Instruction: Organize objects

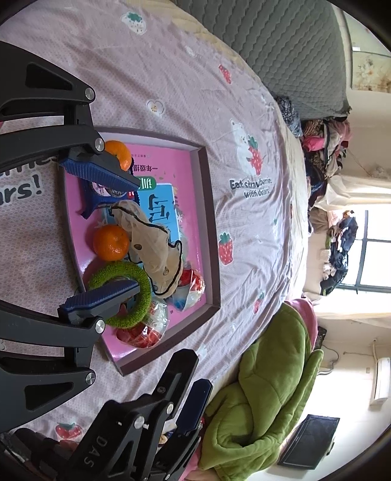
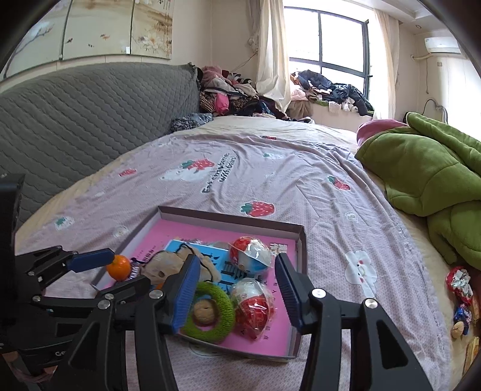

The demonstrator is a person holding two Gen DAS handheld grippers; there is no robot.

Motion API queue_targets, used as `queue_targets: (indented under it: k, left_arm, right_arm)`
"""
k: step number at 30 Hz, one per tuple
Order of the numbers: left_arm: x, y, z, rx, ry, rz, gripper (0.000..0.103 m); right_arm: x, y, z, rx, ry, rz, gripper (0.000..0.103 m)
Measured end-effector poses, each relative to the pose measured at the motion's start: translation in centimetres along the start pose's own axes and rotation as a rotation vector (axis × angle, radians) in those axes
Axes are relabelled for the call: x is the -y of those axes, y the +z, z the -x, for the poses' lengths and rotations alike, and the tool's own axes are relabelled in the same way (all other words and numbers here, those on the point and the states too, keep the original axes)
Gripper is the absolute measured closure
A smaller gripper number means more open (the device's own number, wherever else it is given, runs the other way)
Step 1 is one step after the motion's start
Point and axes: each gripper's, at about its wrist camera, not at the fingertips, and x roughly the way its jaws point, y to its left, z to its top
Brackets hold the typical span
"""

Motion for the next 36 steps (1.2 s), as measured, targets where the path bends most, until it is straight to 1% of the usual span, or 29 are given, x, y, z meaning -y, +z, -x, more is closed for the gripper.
queue_targets:
  k: [2,5,6,10,15,19,21,26,36]
  left_arm:
    - [0.0,0.1,0.4,0.005,0.003,0.004,0.039]
    - [-0.2,0.2,1.1,0.010,0.009,0.009,0.031]
    - [-0.3,0.2,1.4,0.017,0.014,0.011,0.031]
    - [-0.5,0.3,2.6,0.032,0.016,0.022,0.030]
    - [-0.9,0.1,4.0,0.039,0.007,0.051,0.030]
    - [-1.3,-0.3,4.9,0.039,0.027,0.068,0.030]
    - [-1.6,-0.5,5.2,0.038,0.036,0.079,0.030]
    - [-2.2,-1.7,5.8,0.030,0.042,0.103,0.030]
    - [-2.1,-4.3,7.2,0.020,0.057,0.094,0.030]
  right_arm:
    - [-0.1,0.1,0.4,0.003,0.012,-0.005,0.050]
    - [-0.1,0.1,1.1,0.015,0.022,-0.015,0.045]
    - [-0.1,0.1,1.4,0.020,0.026,-0.022,0.044]
    - [0.1,0.0,2.5,0.035,0.044,-0.052,0.043]
    - [0.1,-0.2,3.9,0.058,0.054,-0.081,0.038]
    - [0.1,-0.6,4.9,0.063,0.053,-0.090,0.036]
    - [0.0,-1.1,5.5,0.064,0.057,-0.097,0.035]
    - [-0.2,-2.7,6.6,0.054,0.053,-0.095,0.034]
    - [-0.1,-5.4,8.3,0.034,0.037,-0.105,0.034]
